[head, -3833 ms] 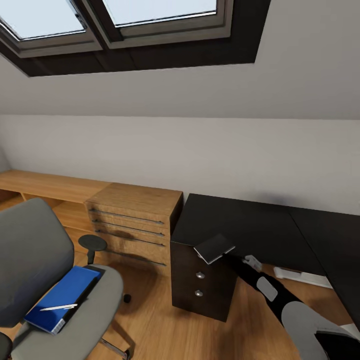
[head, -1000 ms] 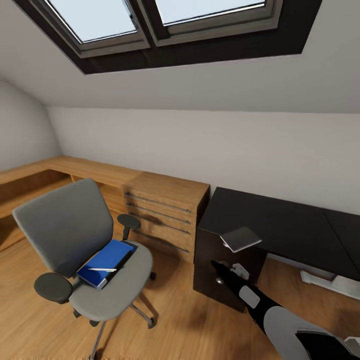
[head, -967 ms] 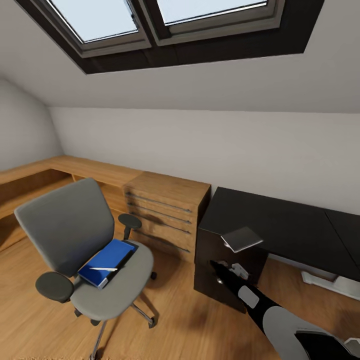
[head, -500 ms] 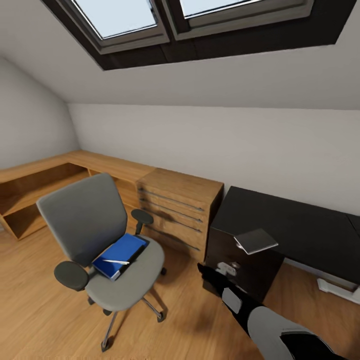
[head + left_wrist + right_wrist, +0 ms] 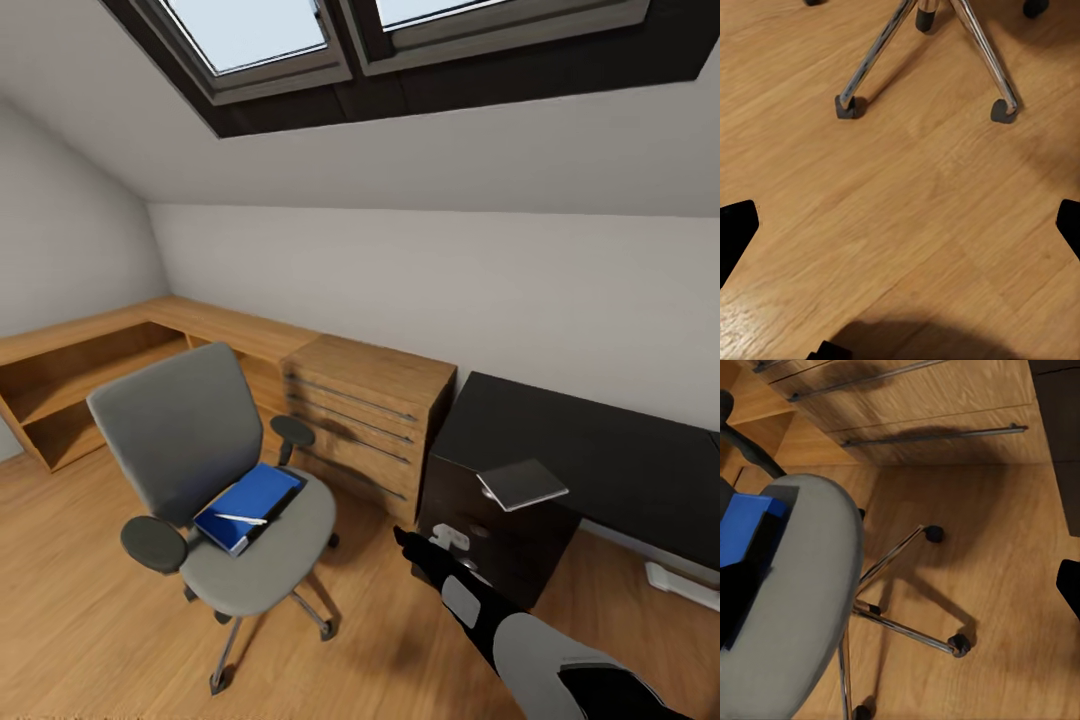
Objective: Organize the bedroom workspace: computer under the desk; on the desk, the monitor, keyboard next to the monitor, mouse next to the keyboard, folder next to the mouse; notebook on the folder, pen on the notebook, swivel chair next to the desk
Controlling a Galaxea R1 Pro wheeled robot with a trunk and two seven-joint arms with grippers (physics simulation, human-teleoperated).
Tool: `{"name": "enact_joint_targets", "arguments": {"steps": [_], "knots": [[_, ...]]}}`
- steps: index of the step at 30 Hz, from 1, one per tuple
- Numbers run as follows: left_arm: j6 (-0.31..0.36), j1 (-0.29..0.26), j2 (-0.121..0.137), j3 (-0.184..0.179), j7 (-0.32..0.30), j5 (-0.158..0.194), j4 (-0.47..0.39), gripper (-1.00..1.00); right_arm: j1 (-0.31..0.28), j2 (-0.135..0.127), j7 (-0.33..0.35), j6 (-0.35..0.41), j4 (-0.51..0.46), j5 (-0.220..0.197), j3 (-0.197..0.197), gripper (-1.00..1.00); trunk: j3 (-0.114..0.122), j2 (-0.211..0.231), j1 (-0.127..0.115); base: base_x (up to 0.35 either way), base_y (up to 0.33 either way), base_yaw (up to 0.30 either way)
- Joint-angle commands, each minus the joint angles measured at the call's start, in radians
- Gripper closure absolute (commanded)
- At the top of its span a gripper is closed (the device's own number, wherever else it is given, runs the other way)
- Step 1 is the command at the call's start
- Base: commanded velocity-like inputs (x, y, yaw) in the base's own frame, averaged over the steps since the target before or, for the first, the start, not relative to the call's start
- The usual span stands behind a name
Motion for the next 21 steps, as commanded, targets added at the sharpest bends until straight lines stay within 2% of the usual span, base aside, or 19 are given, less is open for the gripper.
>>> {"name": "enact_joint_targets", "arguments": {"steps": [1,21], "knots": [[-0.003,-0.001,0.000,0.002,0.003,-0.003,0.000,-1.00,-0.001,0.000,0.004,-0.003,0.002,-0.006,-0.001,-1.00,-0.001,-0.001,0.000,0.000,0.000,0.205],[-0.003,-0.001,0.000,0.002,0.003,-0.003,0.000,-1.00,-0.001,0.000,0.002,-0.012,0.001,-0.004,-0.002,-1.00,-0.004,-0.001,0.000,0.001,0.000,0.271]]}}
